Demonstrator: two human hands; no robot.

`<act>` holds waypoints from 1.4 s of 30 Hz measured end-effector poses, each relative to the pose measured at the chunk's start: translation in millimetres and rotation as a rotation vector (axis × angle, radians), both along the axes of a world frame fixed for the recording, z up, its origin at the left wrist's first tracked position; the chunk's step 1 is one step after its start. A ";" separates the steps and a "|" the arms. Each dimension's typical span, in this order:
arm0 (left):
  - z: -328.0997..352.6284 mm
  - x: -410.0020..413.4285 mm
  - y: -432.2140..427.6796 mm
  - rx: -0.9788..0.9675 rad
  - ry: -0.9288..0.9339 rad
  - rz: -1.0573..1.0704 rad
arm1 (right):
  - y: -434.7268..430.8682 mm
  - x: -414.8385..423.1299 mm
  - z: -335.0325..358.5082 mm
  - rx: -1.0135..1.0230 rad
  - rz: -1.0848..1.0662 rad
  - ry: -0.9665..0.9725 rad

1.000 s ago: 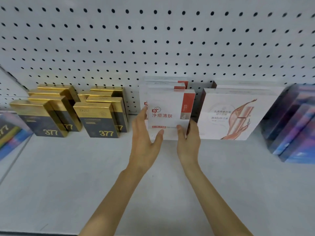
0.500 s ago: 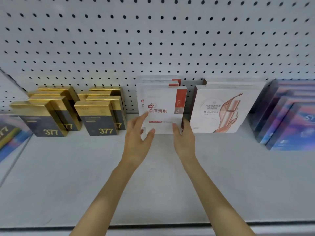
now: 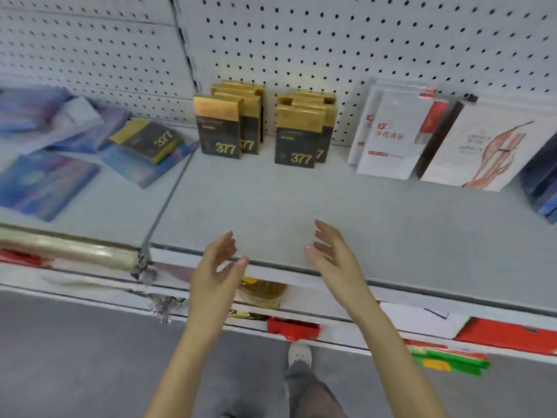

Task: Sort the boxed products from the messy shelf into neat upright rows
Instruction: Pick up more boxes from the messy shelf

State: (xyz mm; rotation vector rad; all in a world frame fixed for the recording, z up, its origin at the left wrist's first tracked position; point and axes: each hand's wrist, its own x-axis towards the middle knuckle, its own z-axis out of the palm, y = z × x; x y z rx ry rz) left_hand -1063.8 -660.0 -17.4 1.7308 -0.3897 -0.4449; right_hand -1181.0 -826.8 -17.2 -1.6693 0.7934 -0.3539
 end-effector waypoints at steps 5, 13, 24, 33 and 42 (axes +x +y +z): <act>-8.6 0.5 152.2 0.053 0.058 0.161 | 127.7 20.6 -6.3 0.044 0.220 -0.005; -9.6 26.8 315.6 0.125 0.052 0.392 | 260.7 95.0 -6.7 -0.015 0.444 -0.024; -30.5 146.8 385.6 0.128 0.059 0.468 | 341.8 254.0 -14.2 -0.015 0.656 -0.025; -2.7 318.9 469.2 0.143 0.012 0.657 | 422.5 449.2 10.9 -0.007 0.813 -0.063; -11.8 444.6 583.4 0.058 0.056 0.689 | 548.0 593.0 8.1 -0.012 0.833 -0.073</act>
